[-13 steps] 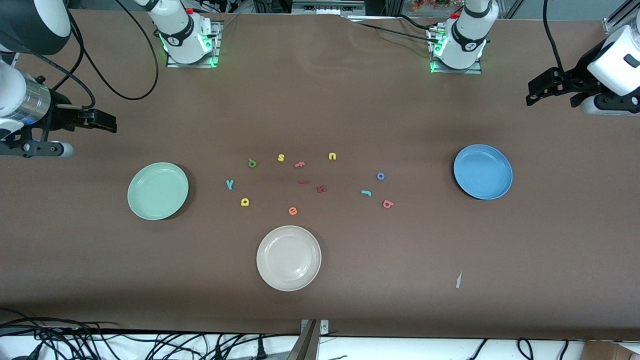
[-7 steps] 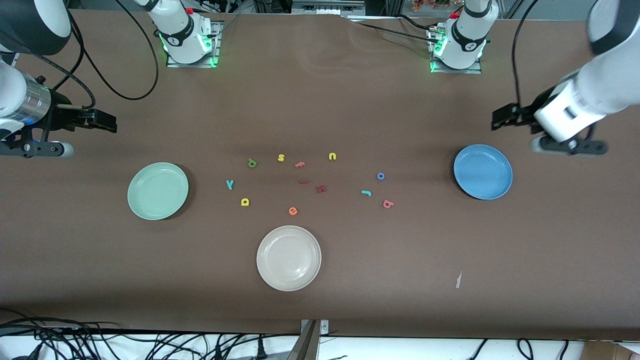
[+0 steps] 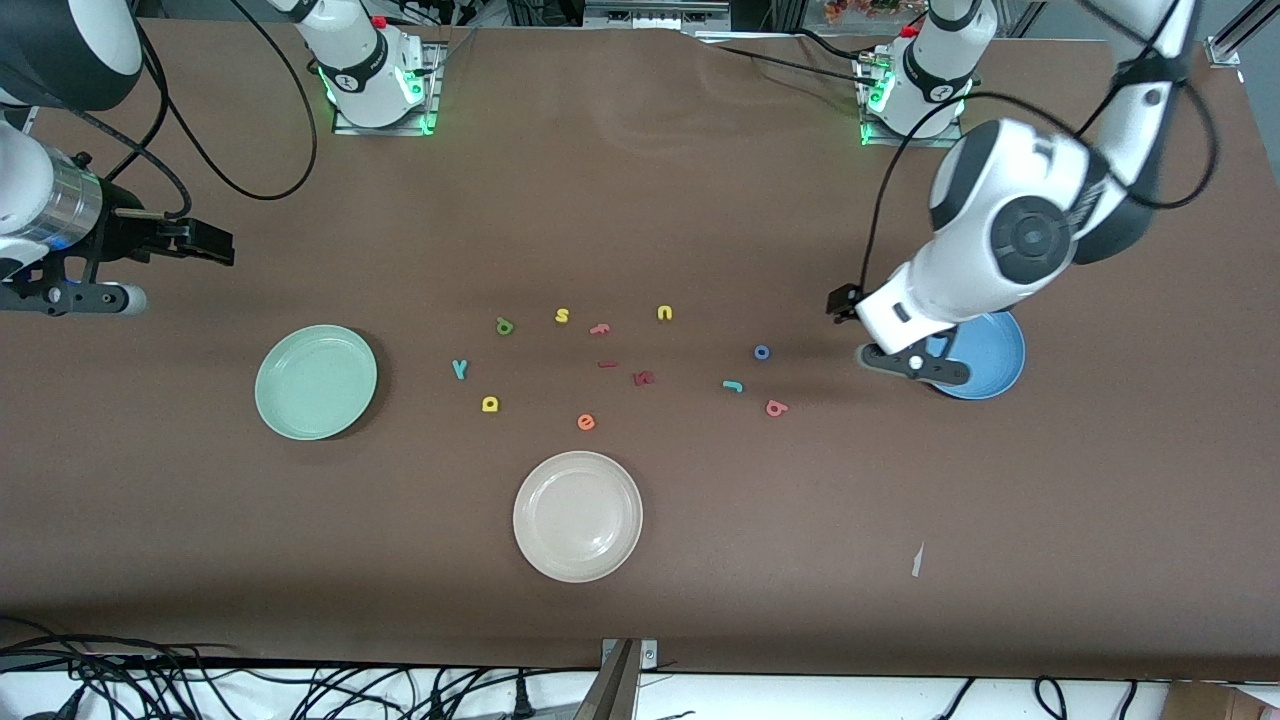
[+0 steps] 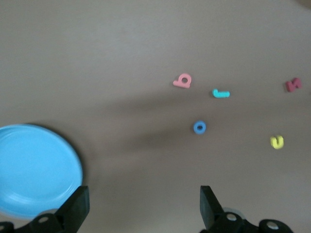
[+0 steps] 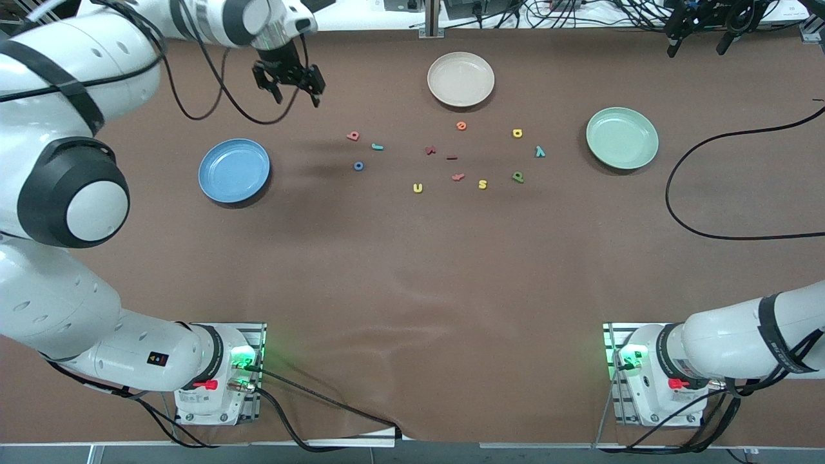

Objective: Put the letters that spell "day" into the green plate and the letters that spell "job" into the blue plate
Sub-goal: 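Reach to the blue o and grasp it with the left gripper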

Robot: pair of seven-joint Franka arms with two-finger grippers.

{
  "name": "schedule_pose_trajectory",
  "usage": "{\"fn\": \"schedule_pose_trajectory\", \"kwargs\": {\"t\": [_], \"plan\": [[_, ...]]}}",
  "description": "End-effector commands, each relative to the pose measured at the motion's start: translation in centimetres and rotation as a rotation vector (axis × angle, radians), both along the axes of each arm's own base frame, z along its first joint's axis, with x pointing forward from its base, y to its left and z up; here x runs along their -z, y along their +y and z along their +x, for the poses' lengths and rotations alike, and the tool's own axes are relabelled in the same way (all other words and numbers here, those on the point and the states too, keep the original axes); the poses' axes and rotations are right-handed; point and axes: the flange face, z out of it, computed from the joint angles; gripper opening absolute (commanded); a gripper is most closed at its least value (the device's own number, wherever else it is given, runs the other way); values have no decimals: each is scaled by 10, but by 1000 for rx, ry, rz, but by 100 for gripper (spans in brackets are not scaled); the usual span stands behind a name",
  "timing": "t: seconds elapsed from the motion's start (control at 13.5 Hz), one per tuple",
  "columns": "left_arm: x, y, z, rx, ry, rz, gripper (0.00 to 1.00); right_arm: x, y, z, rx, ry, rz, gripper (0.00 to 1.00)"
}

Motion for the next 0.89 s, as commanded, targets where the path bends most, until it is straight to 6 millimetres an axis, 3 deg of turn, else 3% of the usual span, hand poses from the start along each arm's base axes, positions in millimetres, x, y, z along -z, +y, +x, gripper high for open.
{"fn": "schedule_pose_trajectory", "kwargs": {"t": [0.0, 0.37, 0.67, 0.82], "plan": [[16, -4, -15, -13, -23, -20, 100, 2, 1, 0, -13, 13, 20, 100], [94, -58, -44, -56, -71, -19, 100, 3, 2, 1, -14, 12, 28, 100], [141, -75, -46, -42, -105, -35, 100, 3, 1, 1, -4, 9, 24, 100], [155, -82, -47, -37, -125, -44, 100, 3, 4, 1, -7, 7, 24, 100]]}}
